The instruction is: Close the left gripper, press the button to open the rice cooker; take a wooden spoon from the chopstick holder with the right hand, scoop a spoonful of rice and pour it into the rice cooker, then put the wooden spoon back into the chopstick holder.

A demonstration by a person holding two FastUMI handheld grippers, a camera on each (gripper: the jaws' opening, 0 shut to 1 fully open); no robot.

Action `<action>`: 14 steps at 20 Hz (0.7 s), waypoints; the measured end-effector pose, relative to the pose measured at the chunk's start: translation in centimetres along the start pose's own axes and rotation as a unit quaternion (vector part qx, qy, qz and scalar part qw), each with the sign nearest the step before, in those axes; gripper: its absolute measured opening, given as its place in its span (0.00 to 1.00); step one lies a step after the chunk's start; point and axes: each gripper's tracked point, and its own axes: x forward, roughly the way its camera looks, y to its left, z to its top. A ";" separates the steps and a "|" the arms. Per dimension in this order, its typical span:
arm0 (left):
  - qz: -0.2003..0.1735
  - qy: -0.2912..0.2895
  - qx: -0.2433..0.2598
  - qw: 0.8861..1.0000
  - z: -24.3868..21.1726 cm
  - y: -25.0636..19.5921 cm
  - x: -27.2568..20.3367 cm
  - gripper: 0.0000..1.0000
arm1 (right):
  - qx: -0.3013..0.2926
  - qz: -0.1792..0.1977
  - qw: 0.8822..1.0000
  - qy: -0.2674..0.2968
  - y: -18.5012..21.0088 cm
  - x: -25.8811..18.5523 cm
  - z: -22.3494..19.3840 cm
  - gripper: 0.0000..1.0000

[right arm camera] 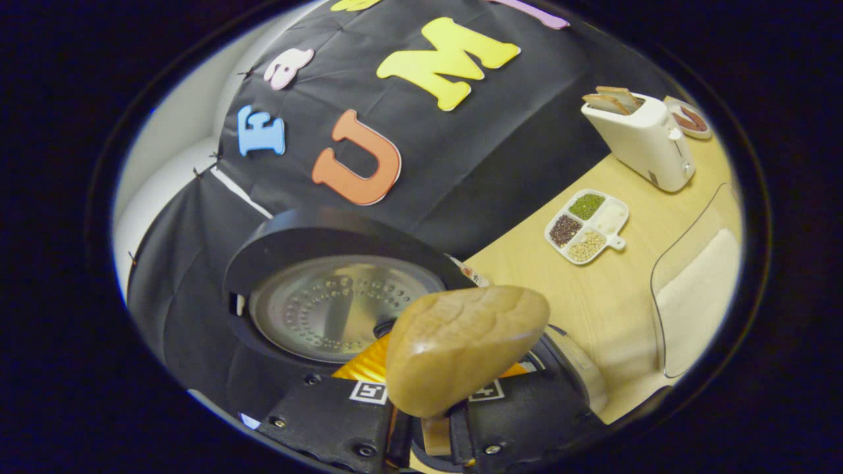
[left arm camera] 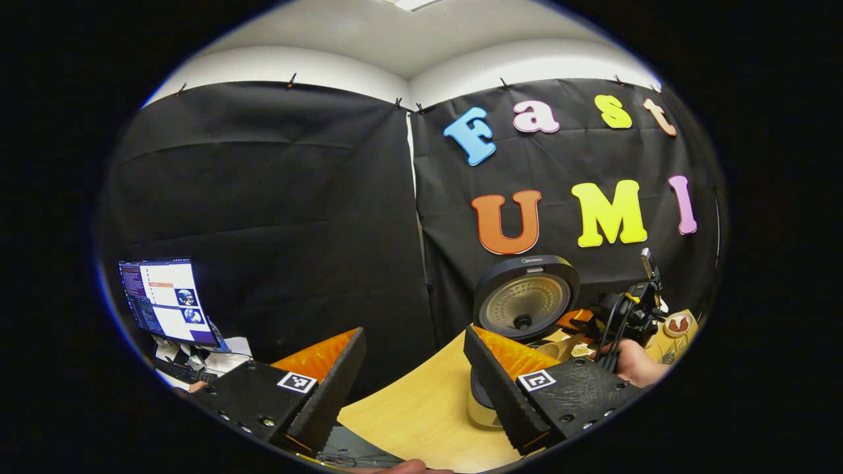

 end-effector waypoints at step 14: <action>0.026 -0.004 -0.008 1.000 0.0 0.9 0.2 0.95 | -0.516 -0.075 0.853 -0.013 2.1 1.5 -4.1 0.22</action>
